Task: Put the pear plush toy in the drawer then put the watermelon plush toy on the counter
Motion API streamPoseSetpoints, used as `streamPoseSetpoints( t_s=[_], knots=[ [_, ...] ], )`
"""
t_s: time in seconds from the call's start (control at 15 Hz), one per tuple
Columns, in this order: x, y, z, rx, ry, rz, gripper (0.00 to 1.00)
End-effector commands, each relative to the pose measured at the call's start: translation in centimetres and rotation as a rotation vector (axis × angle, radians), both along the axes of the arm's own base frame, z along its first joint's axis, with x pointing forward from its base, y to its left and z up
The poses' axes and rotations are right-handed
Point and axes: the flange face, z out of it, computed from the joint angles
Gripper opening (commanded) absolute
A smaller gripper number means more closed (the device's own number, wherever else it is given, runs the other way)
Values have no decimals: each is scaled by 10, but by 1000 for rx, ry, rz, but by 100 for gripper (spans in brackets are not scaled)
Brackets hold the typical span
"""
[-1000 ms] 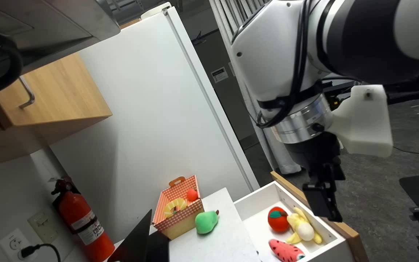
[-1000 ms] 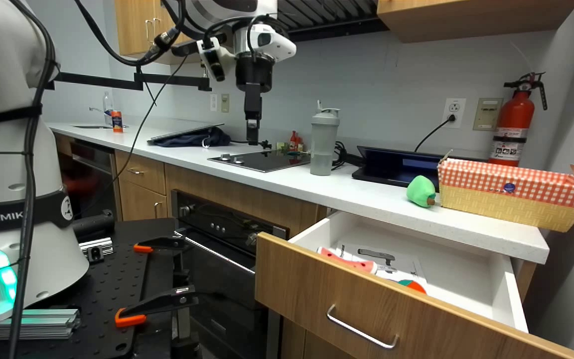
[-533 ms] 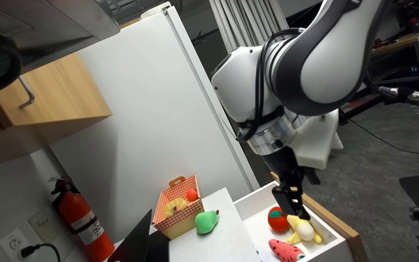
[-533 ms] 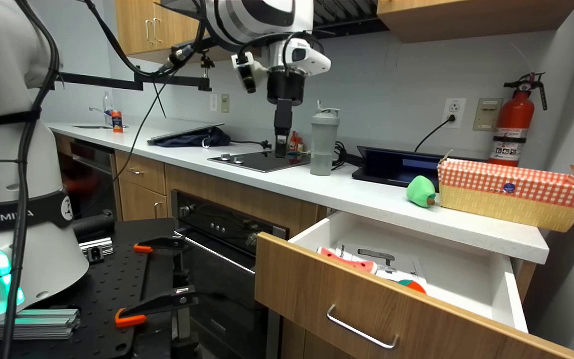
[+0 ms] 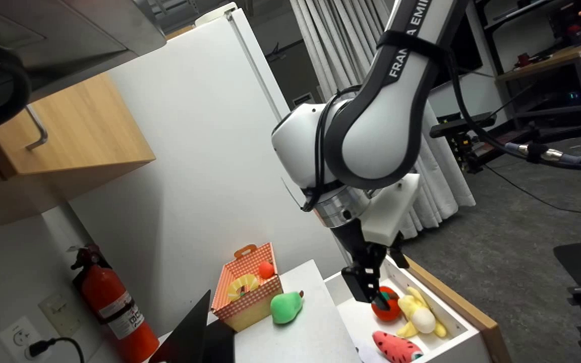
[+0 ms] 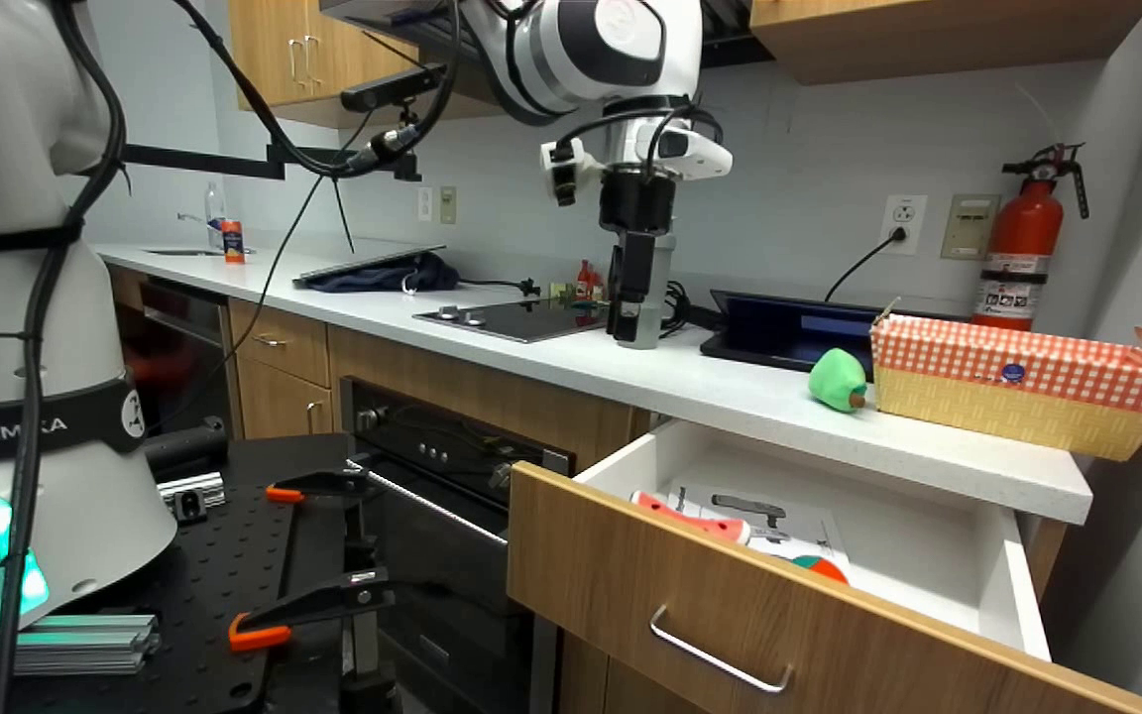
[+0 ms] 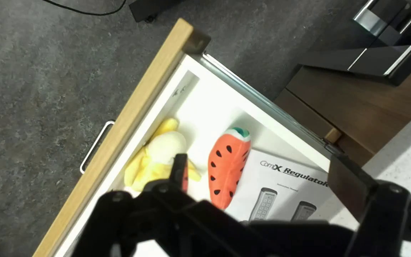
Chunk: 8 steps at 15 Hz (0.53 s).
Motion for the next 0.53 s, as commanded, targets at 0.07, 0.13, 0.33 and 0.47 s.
streamPoseSetpoints(
  t_s=[0.07, 0.13, 0.33, 0.47],
  knots=[
    [39, -12, -3, 76, -15, 35, 100],
    [46, -15, -3, 97, -17, 46, 100],
    [64, -22, -1, 148, -31, 105, 100],
    [77, -25, 1, 165, -48, 144, 100]
  ],
)
